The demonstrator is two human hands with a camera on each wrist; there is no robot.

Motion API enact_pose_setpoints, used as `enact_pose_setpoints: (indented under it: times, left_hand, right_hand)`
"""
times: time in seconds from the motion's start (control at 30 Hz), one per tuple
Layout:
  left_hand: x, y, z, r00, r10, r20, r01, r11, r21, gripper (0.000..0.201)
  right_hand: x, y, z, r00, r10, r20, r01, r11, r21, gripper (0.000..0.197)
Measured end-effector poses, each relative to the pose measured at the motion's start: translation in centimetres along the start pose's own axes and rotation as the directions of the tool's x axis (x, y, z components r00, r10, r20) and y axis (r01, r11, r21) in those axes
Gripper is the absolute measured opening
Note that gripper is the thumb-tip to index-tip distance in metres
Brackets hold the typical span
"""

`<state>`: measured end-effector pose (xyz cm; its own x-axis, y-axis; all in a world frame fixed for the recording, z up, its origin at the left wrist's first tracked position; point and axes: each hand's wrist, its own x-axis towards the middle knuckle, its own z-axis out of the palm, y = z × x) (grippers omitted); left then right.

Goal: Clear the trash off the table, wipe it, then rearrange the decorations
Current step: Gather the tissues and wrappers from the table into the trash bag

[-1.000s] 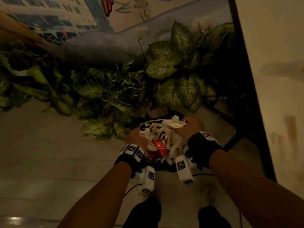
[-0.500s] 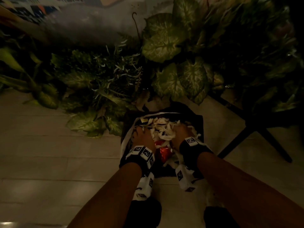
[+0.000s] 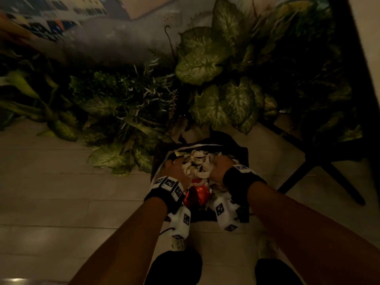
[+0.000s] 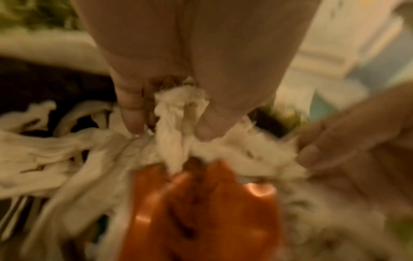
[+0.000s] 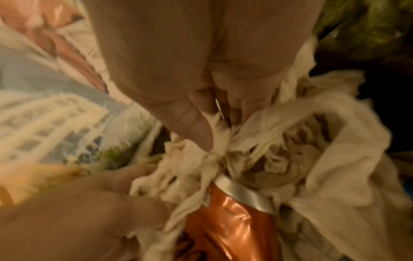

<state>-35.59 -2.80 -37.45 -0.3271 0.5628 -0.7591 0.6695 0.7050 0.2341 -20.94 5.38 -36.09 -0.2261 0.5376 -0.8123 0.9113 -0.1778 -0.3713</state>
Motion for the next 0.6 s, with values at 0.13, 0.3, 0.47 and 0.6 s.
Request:
enact_pose_setpoints:
  times: [0.13, 0.3, 0.47, 0.6]
  left_hand:
    - [-4.2, 1.0, -1.7, 0.989, 0.088, -0.117, -0.102, 0.987, -0.125, 0.069]
    - [-9.7, 2.5, -3.7, 0.970, 0.146, -0.195, -0.173, 0.976, -0.132, 0.058]
    - [-14.0, 4.0, -5.7, 0.966, 0.069, -0.250, -0.128, 0.965, -0.229, 0.057]
    - [-17.9, 5.8, -6.2, 0.946, 0.011, -0.324, -0.115, 0.946, -0.302, 0.036]
  right_hand:
    - [-3.3, 0.0, -1.8, 0.997, -0.069, 0.024, 0.065, 0.991, 0.116, 0.066]
    - [-8.6, -0.4, -3.6, 0.987, -0.162, -0.003, 0.160, 0.974, 0.158, 0.056]
    - [-16.6, -0.2, -6.6, 0.946, -0.323, -0.016, 0.322, 0.934, 0.154, 0.050]
    - [-24.3, 3.0, -10.0, 0.894, -0.446, -0.047, 0.449, 0.888, 0.101, 0.029]
